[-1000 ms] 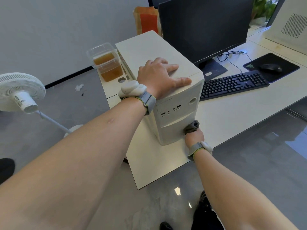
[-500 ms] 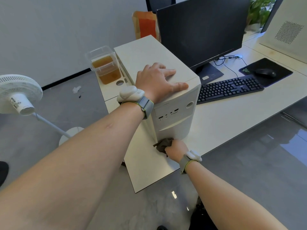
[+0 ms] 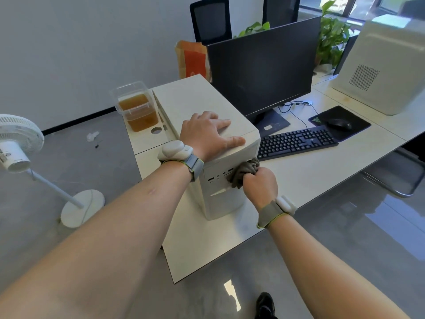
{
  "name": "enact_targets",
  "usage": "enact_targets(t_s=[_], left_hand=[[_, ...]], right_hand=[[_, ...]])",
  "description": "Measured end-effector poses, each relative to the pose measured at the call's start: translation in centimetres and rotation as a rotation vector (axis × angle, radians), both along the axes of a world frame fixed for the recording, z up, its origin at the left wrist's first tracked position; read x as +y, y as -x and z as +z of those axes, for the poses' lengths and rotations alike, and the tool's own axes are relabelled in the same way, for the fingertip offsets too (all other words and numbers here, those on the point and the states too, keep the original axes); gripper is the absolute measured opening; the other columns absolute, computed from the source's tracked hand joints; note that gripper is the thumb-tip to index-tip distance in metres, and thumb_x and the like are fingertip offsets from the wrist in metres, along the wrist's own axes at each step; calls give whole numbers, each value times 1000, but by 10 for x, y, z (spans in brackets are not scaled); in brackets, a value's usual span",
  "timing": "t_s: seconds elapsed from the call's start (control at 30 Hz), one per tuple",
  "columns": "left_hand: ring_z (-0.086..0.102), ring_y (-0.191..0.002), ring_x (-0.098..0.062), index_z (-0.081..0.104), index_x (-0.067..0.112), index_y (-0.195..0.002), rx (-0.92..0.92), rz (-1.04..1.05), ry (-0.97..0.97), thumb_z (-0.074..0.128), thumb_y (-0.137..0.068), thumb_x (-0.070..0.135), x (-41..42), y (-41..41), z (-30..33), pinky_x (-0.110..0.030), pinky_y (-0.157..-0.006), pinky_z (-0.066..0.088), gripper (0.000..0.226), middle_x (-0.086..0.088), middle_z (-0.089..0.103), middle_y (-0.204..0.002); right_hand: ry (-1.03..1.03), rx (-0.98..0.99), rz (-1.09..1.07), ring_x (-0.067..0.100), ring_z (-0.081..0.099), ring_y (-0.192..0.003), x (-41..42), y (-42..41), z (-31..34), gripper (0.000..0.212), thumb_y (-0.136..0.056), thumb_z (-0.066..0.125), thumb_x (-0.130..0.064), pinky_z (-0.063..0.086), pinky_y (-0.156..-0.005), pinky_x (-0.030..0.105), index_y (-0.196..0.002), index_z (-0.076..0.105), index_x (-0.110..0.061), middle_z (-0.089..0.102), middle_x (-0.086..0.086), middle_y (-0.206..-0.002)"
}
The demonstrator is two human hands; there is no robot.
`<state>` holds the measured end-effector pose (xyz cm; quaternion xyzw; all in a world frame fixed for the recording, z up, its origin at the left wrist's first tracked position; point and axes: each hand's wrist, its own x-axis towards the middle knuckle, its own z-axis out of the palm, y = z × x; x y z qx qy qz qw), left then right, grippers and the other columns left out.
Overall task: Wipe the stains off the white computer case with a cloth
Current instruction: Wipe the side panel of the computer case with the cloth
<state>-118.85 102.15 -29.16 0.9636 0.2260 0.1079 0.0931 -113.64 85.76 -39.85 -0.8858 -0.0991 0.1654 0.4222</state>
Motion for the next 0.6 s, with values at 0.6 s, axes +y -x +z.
enact_targets(t_s=[0.6], left_hand=[[46,-137,-21,58,29,-143,-145,60,273,34,-97,51,4,-3,-1,-42,-115,32,56,8,55,-149]], right_hand=[[-150,-612,278,33,49,-106,28,-24,91,46,-89,42,-19,43,-93,43,-126,68,-11,60,12,-119]])
